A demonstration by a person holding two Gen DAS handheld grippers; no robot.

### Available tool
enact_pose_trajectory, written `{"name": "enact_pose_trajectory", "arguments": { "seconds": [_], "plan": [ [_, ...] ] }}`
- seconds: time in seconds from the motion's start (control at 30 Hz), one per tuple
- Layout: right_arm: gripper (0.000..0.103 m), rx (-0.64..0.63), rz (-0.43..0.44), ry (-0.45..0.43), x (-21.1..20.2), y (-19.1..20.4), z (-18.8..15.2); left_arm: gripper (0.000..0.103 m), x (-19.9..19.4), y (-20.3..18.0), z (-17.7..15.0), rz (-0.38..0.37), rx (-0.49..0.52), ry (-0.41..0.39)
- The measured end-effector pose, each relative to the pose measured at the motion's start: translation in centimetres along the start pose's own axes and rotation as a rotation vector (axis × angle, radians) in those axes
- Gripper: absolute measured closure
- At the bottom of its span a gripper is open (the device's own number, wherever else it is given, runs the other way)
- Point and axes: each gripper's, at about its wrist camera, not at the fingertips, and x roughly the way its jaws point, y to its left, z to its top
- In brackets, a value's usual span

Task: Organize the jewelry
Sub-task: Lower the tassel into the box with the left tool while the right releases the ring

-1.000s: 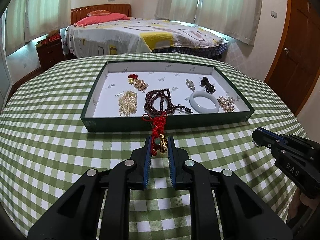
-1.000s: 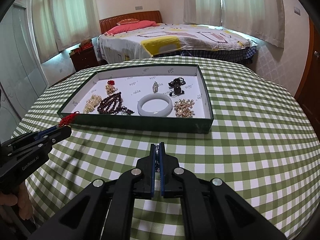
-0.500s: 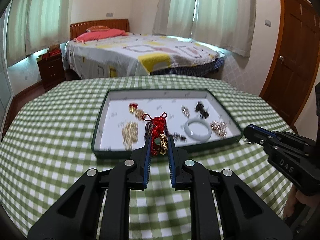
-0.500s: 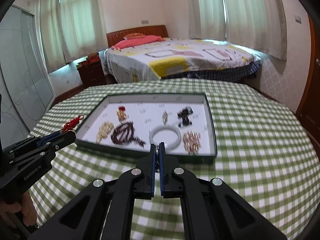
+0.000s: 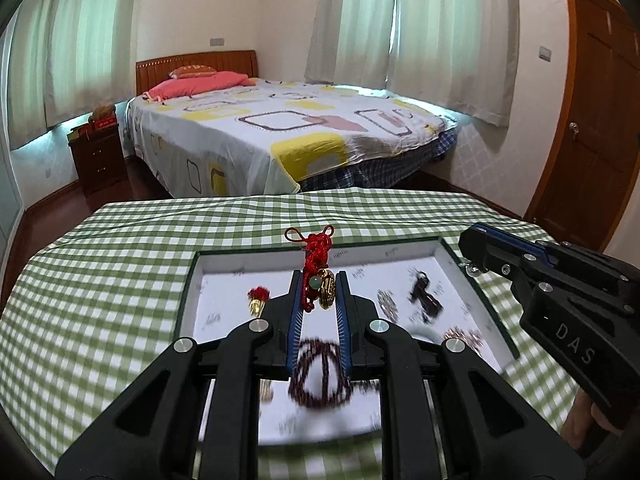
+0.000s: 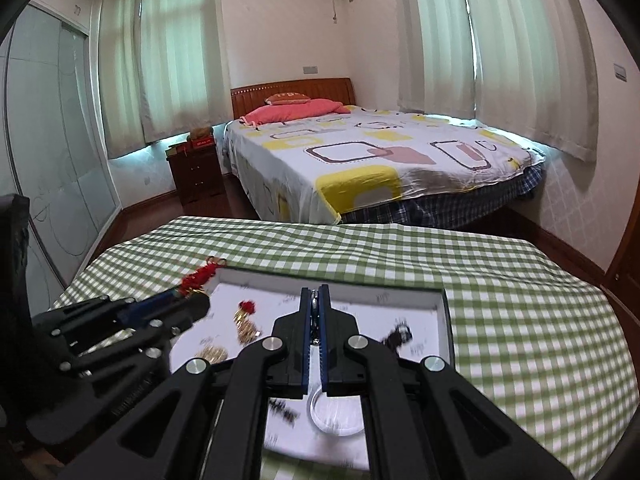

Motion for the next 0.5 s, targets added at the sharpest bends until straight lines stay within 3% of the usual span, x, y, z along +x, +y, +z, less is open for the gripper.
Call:
{"name": "enact_pose_trajectory", "arguments": {
  "seconds": [0.27, 0.5],
  "plan": [
    [0.099, 0.025, -0.008, 0.118, 7.6, -2.3, -0.1, 0.087, 8.3, -0.1, 0.6, 0.02, 0.005, 0.135],
    [0.099, 0.049, -0.013, 0.246, 11.9, -3.5, -0.9, 0.087, 12.9, 0.5, 0.3, 0.038, -0.025, 0.27]
  ]
}}
